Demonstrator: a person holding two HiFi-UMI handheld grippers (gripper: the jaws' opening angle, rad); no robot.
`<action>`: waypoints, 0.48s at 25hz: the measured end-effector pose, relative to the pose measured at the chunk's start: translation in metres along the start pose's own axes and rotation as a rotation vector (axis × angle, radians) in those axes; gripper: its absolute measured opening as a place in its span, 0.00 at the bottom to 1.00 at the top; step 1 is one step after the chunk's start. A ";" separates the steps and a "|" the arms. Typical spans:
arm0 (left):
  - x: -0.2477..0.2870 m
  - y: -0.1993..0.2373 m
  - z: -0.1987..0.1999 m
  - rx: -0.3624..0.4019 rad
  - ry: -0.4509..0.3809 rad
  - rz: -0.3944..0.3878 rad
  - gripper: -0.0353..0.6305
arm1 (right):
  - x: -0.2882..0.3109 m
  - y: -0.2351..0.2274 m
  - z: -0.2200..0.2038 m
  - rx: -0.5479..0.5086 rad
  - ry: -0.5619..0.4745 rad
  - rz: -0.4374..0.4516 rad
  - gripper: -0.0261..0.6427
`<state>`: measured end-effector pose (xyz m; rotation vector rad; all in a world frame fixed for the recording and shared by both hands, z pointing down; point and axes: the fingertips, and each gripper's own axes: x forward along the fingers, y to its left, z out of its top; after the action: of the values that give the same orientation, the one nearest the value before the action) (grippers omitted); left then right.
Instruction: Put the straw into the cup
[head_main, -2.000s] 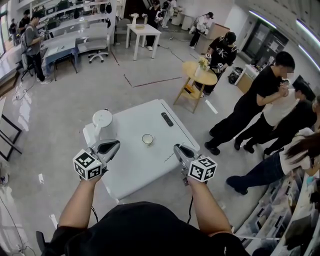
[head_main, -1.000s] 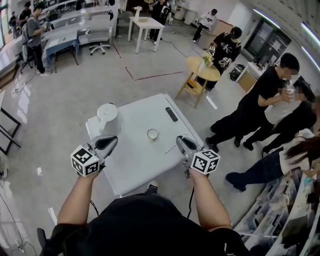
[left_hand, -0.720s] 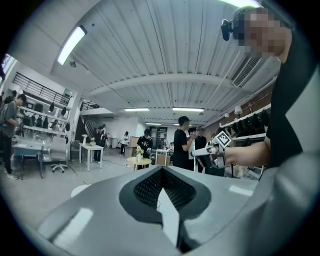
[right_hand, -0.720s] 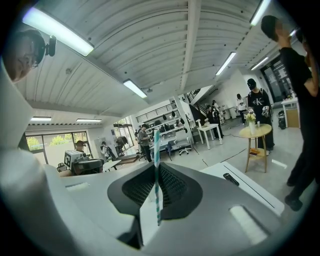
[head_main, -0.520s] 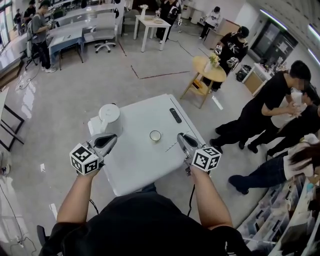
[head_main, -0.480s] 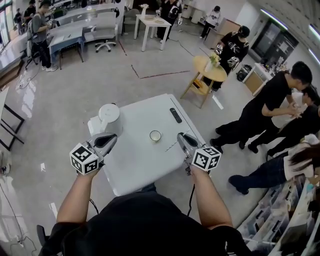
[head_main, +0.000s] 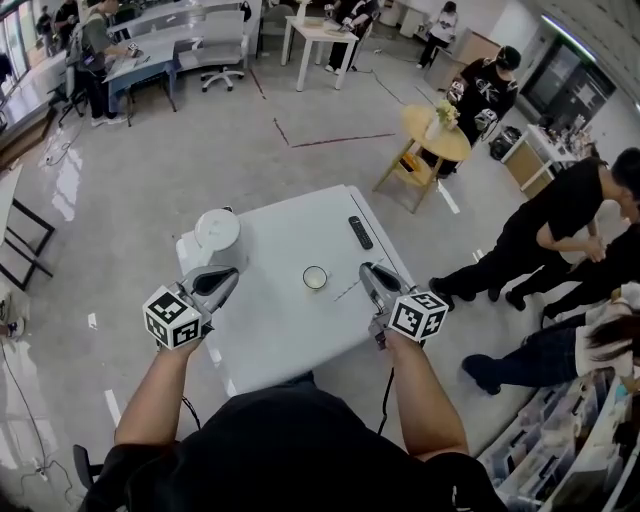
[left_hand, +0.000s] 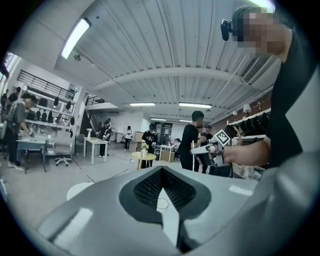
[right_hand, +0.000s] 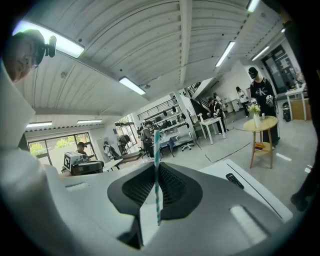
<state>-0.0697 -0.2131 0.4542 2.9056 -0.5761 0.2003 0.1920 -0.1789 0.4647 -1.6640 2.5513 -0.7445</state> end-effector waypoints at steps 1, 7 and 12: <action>0.003 0.003 0.000 -0.002 -0.001 0.004 0.05 | 0.003 -0.004 0.001 0.000 0.002 0.001 0.12; 0.022 0.011 -0.004 -0.012 0.006 0.009 0.05 | 0.017 -0.023 0.007 0.000 0.016 0.006 0.12; 0.028 0.020 -0.005 -0.024 0.008 0.022 0.05 | 0.024 -0.030 0.013 -0.006 0.022 0.011 0.12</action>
<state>-0.0523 -0.2400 0.4668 2.8753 -0.6047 0.2069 0.2111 -0.2146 0.4710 -1.6516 2.5777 -0.7597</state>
